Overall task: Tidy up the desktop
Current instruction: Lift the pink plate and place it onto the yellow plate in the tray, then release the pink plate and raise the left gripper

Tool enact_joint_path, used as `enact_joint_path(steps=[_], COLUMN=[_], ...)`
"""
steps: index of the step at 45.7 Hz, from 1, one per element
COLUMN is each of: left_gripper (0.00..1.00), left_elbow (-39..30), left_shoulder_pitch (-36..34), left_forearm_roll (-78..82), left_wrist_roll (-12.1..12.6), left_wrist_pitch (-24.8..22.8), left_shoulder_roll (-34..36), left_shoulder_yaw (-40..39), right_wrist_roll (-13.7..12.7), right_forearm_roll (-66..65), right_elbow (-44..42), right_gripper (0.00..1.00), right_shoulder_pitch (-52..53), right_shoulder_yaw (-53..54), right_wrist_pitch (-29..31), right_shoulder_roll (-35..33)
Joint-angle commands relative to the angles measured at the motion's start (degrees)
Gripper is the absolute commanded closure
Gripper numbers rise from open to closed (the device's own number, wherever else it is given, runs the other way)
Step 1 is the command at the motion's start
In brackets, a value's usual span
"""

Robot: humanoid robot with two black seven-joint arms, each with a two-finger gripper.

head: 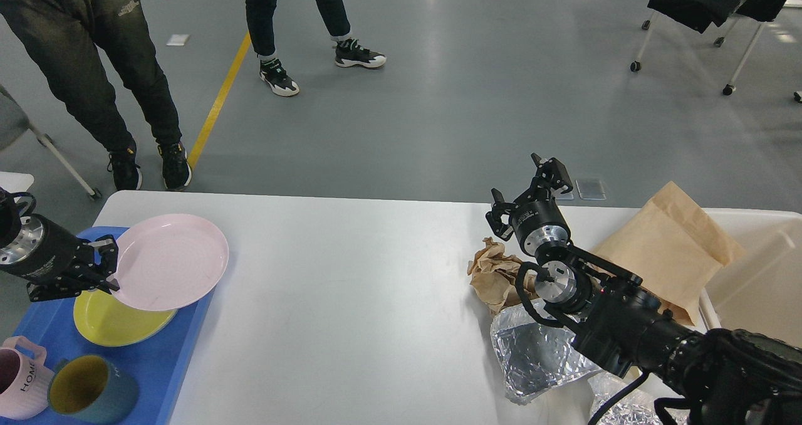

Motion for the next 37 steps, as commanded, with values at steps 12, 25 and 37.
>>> enact_joint_path(steps=[12, 25, 37], left_gripper=[1.0, 1.0, 1.0], left_elbow=[3.8, 6.7, 7.6], left_shoulder_pitch=[5.6, 9.6, 11.5], left_forearm_roll=[0.0, 0.0, 0.0], left_wrist_roll=[0.3, 0.3, 0.3], left_wrist_pitch=[5.7, 7.2, 8.4], left_shoulder_roll=[1.6, 1.7, 1.4], left_shoulder_yaw=[-2.6, -3.6, -4.6], right_wrist_roll=[0.0, 0.0, 0.0], right_forearm_roll=[0.0, 0.0, 0.0], right_elbow=[0.0, 0.0, 0.0], right_gripper=[0.0, 0.0, 0.0], right_shoulder_pitch=[0.0, 0.0, 0.0], right_shoulder_yaw=[0.0, 0.0, 0.0], right_wrist_pitch=[0.0, 0.0, 0.0], right_shoulder_roll=[0.0, 0.0, 0.0])
